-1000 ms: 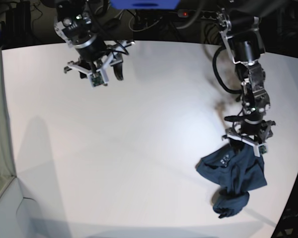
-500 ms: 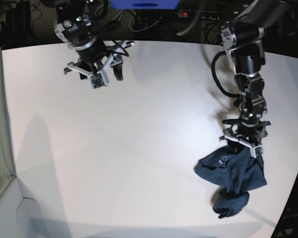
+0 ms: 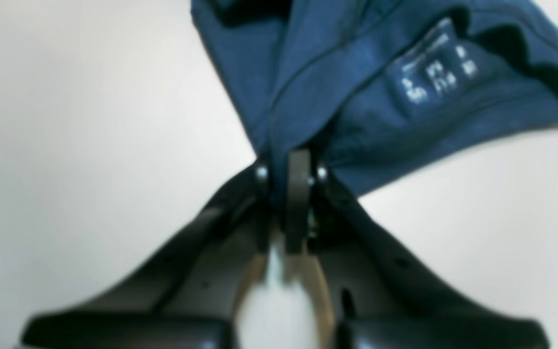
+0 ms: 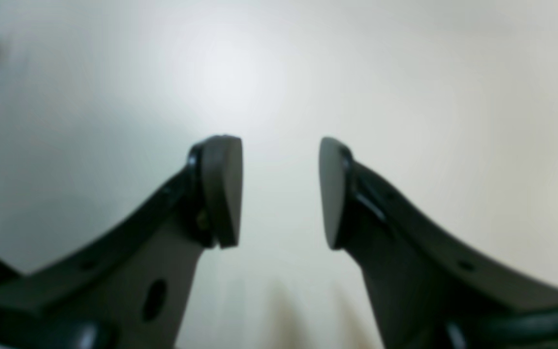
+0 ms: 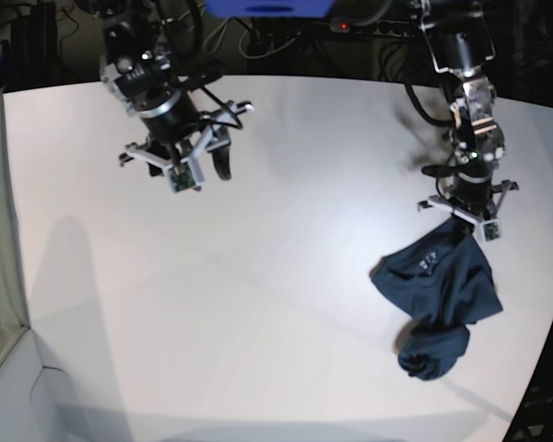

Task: Layout the t-shirt on the table in an organized manner, then fold the t-shirt properly
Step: 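Lift the shirt with the left gripper and move the right gripper toward it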

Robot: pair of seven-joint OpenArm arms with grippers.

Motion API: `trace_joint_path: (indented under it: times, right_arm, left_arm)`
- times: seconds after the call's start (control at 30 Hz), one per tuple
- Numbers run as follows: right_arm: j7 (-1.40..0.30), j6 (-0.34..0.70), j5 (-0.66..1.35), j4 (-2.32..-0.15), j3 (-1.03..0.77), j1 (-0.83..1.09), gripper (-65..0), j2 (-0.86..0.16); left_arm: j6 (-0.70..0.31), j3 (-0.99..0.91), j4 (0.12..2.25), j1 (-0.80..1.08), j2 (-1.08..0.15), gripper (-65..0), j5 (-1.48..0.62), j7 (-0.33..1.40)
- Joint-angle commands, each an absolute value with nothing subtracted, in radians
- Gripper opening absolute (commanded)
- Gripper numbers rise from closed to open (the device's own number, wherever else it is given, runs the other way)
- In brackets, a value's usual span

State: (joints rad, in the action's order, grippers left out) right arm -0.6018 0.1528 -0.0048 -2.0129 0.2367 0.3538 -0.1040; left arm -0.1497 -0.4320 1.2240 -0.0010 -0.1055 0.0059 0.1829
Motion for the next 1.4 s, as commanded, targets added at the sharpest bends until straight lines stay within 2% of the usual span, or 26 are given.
trace_joint_path:
  times: [0.0, 0.2, 0.4, 0.57, 0.73, 0.97, 1.07, 1.17, 1.37]
  right_arm:
    - [-0.579, 0.156, -0.002, -2.029, 0.237, 0.341, -37.7, -0.102]
    - [-0.579, 0.156, -0.002, -2.029, 0.344, 0.26, -37.7, -0.104]
    - [-0.579, 0.156, -0.002, -2.028, 0.476, 0.202, -37.7, -0.085]
    - [-0.579, 0.156, -0.002, -2.009, 0.499, 0.2, -37.7, -0.042]
    - [-0.579, 0.156, -0.002, -1.934, 0.572, 0.16, -37.6, -0.022]
    - [-0.579, 0.156, -0.002, -1.862, 0.704, 0.133, -37.6, 0.007]
    - [-0.579, 0.156, -0.002, -1.862, 0.733, 0.133, -37.6, 0.007]
    - [-0.579, 0.156, -0.002, -1.862, 0.73, 0.134, -37.6, -0.001]
    - [-0.579, 0.156, -0.002, -1.873, 0.713, 0.157, -37.6, -0.082]
  left_arm:
    - [-0.154, -0.433, 1.296, 0.005, -0.117, -64.7, -0.001, 0.153]
    - [-0.154, -0.549, 1.506, 0.163, -0.137, -64.7, -0.002, 0.153]
    - [-0.154, -0.766, 1.517, 0.193, -0.177, -64.7, -0.001, 0.153]
    - [-0.156, -0.892, 1.489, 0.185, -0.206, -64.7, -0.001, 0.154]
    - [-0.156, -0.891, 1.484, 0.188, -0.222, -64.7, -0.001, 0.154]
    - [-0.156, -0.869, 1.514, 0.183, -0.166, -64.7, -0.001, 0.154]
    - [-0.156, -0.796, 1.531, 0.183, -0.165, -64.7, -0.001, 0.174]
    - [-0.156, -0.682, 1.52, 0.16, -0.165, -64.7, -0.001, 0.269]
    - [-0.154, -0.542, 1.343, 0.035, -0.137, -64.8, 0.004, 0.302]
